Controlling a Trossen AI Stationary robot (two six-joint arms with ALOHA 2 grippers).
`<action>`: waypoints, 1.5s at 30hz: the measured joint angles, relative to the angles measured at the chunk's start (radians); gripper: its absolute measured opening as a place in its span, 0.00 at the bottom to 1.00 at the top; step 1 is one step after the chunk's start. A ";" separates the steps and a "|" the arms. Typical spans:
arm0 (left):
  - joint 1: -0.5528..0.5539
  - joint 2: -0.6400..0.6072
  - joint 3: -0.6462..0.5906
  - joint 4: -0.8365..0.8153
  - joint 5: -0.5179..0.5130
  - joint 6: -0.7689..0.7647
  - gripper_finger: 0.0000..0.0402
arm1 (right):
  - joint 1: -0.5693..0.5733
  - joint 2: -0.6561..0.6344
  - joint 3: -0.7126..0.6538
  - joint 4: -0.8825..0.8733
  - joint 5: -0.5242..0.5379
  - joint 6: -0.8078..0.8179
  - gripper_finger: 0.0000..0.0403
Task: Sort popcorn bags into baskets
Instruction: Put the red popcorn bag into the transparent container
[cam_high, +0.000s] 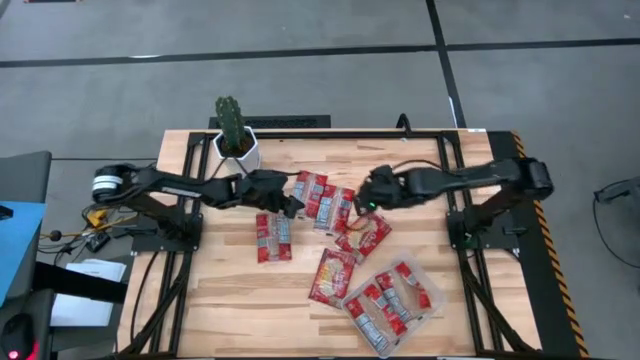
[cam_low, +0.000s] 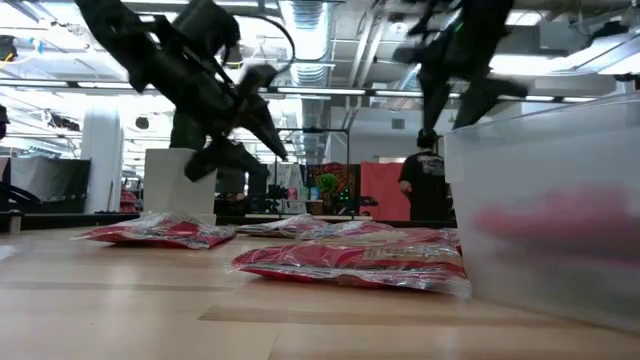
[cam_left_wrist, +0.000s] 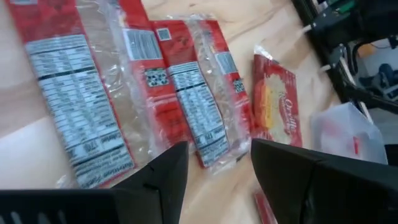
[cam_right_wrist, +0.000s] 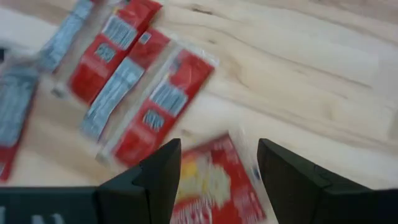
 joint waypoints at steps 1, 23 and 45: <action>0.004 0.025 0.000 0.017 0.005 0.000 0.41 | -0.022 0.025 0.000 0.022 -0.007 -0.011 0.58; 0.013 0.189 0.000 0.088 0.066 0.001 0.41 | -0.113 0.437 0.002 0.451 -0.221 0.080 0.62; -0.001 0.270 0.002 0.135 0.130 -0.009 0.41 | -0.127 0.485 -0.001 0.723 -0.238 0.091 0.24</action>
